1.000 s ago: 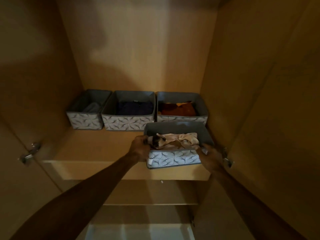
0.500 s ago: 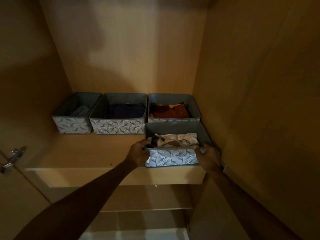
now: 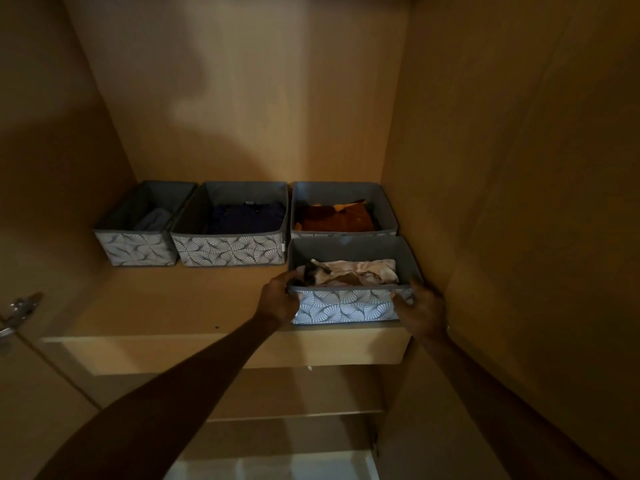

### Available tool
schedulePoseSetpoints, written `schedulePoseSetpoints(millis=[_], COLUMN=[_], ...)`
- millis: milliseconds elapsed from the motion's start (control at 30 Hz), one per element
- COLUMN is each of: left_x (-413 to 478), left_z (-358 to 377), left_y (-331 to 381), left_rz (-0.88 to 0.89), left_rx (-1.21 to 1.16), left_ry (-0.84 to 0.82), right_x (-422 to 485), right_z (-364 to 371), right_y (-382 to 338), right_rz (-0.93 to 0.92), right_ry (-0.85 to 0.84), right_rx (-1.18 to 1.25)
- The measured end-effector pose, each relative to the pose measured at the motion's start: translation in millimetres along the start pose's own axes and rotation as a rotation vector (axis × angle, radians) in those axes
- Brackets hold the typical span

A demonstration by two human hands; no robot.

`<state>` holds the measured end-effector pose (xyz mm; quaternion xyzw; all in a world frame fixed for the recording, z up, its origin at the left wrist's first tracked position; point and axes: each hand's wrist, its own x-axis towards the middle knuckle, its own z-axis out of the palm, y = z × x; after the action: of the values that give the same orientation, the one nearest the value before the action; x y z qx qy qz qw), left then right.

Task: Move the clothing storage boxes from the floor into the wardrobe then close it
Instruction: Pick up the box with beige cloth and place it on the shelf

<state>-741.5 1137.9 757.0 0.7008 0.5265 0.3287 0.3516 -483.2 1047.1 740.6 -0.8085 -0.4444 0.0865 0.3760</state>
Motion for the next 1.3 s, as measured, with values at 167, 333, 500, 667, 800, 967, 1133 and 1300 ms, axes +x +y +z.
schedulePoseSetpoints(millis=[167, 333, 500, 667, 800, 967, 1133, 1300], left_x=[-4, -5, -7, -5, -13, -48, -102, -175], left_z=[6, 12, 13, 9, 9, 7, 2, -8], left_y=[-6, -10, -7, -4, -10, -25, -58, -100], left_rz=[-0.018, -0.077, -0.061, -0.076, -0.04, -0.03, -0.144, -0.347], left_rx=[-0.057, -0.146, -0.129, -0.15, -0.213, -0.316, -0.337, -0.388], left_ry=[0.055, 0.075, 0.091, 0.071, 0.085, 0.178, 0.247, 0.323], right_x=[0, -2, -1, 0, -14, -50, -96, -141], right_z=[1, 1, 4, 5, 6, 23, 48, 82], right_y=[-1, 4, 5, 7, 8, 9, 0, 1], right_rz=[-0.025, -0.054, -0.021, -0.017, -0.033, -0.156, -0.157, -0.094], right_ry=[-0.007, -0.012, -0.032, -0.06, -0.06, -0.041, -0.19, -0.378], right_rx=[0.0, 0.005, 0.024, 0.019, 0.096, 0.174, 0.357, 0.444])
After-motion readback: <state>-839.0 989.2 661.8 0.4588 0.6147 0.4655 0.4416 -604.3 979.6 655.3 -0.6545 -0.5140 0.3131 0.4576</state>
